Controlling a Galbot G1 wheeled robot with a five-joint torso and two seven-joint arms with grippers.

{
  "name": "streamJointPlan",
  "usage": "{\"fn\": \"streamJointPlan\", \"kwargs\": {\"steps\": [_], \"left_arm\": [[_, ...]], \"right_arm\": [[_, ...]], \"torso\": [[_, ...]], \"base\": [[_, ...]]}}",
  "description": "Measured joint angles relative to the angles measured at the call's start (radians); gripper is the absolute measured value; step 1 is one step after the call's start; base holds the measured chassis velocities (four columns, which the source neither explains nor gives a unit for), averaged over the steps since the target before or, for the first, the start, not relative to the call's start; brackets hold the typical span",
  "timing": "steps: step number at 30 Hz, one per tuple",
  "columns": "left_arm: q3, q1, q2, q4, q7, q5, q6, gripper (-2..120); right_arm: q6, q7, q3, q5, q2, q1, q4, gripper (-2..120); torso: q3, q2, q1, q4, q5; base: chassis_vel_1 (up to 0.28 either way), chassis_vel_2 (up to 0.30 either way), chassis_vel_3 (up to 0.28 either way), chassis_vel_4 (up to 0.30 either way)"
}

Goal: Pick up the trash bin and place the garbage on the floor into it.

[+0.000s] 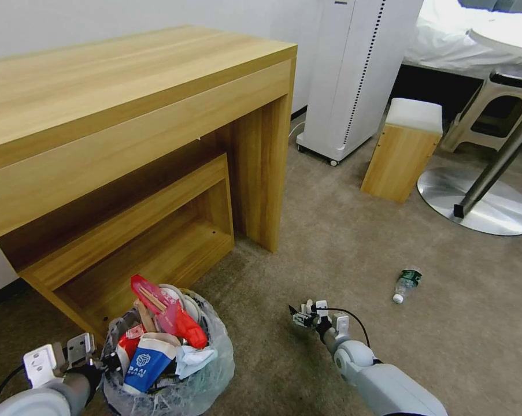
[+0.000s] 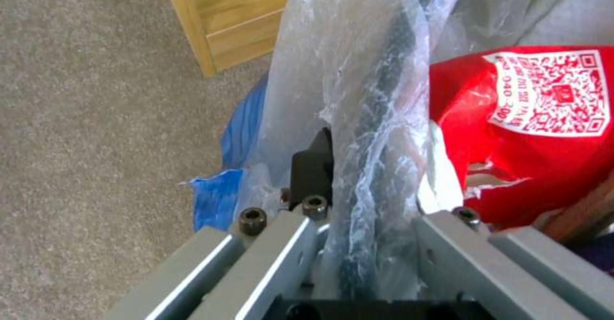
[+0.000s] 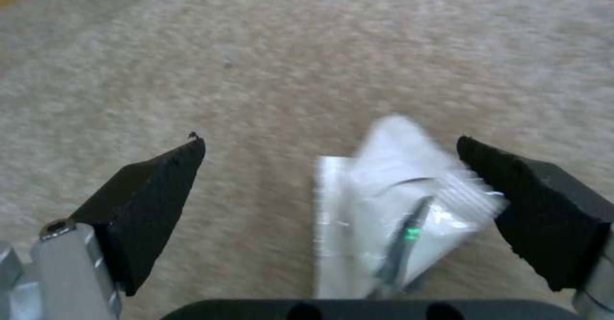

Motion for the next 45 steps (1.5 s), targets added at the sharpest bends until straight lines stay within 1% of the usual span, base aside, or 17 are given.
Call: {"fn": "streamJointPlan", "kwargs": {"steps": [3, 4, 6, 8, 9, 11, 12, 15, 20, 31, 32, 33, 36, 37, 41, 42, 45], "left_arm": [[0.0, 0.0, 0.0, 0.0, 0.0, 0.0, 0.0, 0], [-0.002, 0.002, 0.0, -0.001, 0.0, 0.003, 0.0, 0], [-0.002, 0.002, 0.0, -0.002, 0.001, 0.003, 0.0, 0], [-0.002, 0.002, -0.002, -0.004, 0.001, 0.005, 0.0, 0], [0.0, 0.001, -0.004, -0.005, 0.001, 0.007, 0.0, 0], [0.001, 0.0, -0.005, -0.006, 0.001, 0.007, 0.0, 0], [0.002, 0.0, -0.006, -0.008, 0.001, 0.007, 0.0, 0], [0.002, 0.001, -0.01, -0.012, 0.001, 0.01, 0.0, 0], [-0.003, 0.02, -0.02, -0.015, 0.009, 0.03, 0.0, 0], [-0.005, 0.014, -0.018, -0.017, 0.011, 0.028, -0.003, 0], [-0.005, 0.013, -0.018, -0.017, 0.011, 0.028, -0.003, 0], [-0.005, 0.013, -0.018, -0.017, 0.011, 0.028, -0.003, 0], [-0.006, 0.015, -0.016, -0.017, 0.012, 0.027, -0.003, 0], [-0.006, 0.015, -0.016, -0.017, 0.012, 0.027, -0.003, 0], [-0.006, 0.012, -0.013, -0.014, 0.013, 0.026, -0.005, 0], [-0.006, 0.012, -0.013, -0.014, 0.013, 0.026, -0.005, 0], [-0.006, 0.011, -0.013, -0.012, 0.015, 0.026, -0.005, 0]], "right_arm": [[0.0, 0.001, 0.0, 0.0, -0.003, -0.001, 0.002, 100], [0.0, 0.007, 0.003, 0.001, -0.024, -0.006, 0.013, 100], [0.0, 0.008, 0.004, 0.002, -0.031, -0.008, 0.019, 100], [0.001, 0.011, 0.008, 0.007, -0.054, -0.016, 0.033, 100], [0.005, 0.013, 0.011, 0.01, -0.065, -0.019, 0.038, 100], [0.006, 0.014, 0.012, 0.01, -0.068, -0.021, 0.04, 100], [0.007, 0.013, 0.012, 0.011, -0.072, -0.023, 0.041, 100], [0.009, 0.011, 0.012, 0.01, -0.069, -0.024, 0.038, 100], [0.012, 0.005, 0.008, 0.007, -0.044, -0.02, 0.029, 100], [0.018, 0.007, 0.0, -0.015, -0.006, -0.018, 0.001, 100], [0.018, 0.008, 0.0, -0.015, -0.003, -0.018, -0.003, 96], [0.018, 0.008, 0.0, -0.015, -0.003, -0.018, -0.003, 96], [0.021, 0.007, -0.001, -0.015, 0.002, -0.019, -0.009, 84], [0.021, 0.007, -0.001, -0.015, 0.002, -0.019, -0.009, 84], [0.028, 0.006, -0.003, -0.017, 0.011, -0.018, -0.013, 65], [0.028, 0.006, -0.003, -0.017, 0.011, -0.018, -0.013, 65], [0.033, 0.006, -0.004, -0.016, 0.009, -0.018, -0.015, 51]], "torso": [[0.0, 0.0, 0.0, 0.0, 0.0], [0.0, 0.0, 0.0, -0.0004, -0.0004], [0.0, 0.0, 0.0, -0.0004, -0.0002], [0.0, 0.0, 0.0, -0.0001, 0.0005], [0.0, 0.0, 0.0, -0.0002, -0.0008], [0.0, 0.0, 0.0, -0.0003, -0.0009], [0.0, 0.0, 0.0, -0.0004, -0.0002], [0.0, 0.0, 0.0, -0.0005, 0.0002], [0.0, 0.0, 0.0, 0.0002, 0.0001], [0.0, 0.0, 0.0, -0.0001, -0.0002], [0.0, 0.0, 0.0, -0.0001, -0.0001], [0.0, 0.0, 0.0, -0.0001, -0.0001], [0.0, 0.0, 0.0, -0.0001, -0.0001], [0.0, 0.0, 0.0, -0.0001, -0.0001], [0.0, 0.0, 0.0, -0.0001, -0.0001], [0.0, 0.0, 0.0, -0.0001, -0.0001], [0.0, 0.0, 0.0, -0.0001, 0.0]], "base": [[0.0, 0.0, 0.0, 0.0], [0.0, 0.0, 0.0, 0.0], [0.0, 0.0, 0.0, 0.0], [0.0, 0.0, 0.0, 0.0], [0.0, 0.0, 0.0, 0.0], [0.0, 0.0, 0.0, 0.0], [0.0, 0.0, 0.0, 0.0], [0.0, 0.0, 0.0, 0.0], [0.0, 0.0, 0.0, 0.0], [0.0, 0.0, 0.0, 0.0], [0.0, 0.0, 0.0, 0.0], [0.0, 0.0, 0.0, 0.0], [0.0, 0.0, 0.0, 0.0], [0.0, 0.0, 0.0, 0.0], [0.0, 0.0, 0.0, 0.0], [0.0, 0.0, 0.0, 0.0], [0.0, 0.0, 0.0, 0.0]]}}
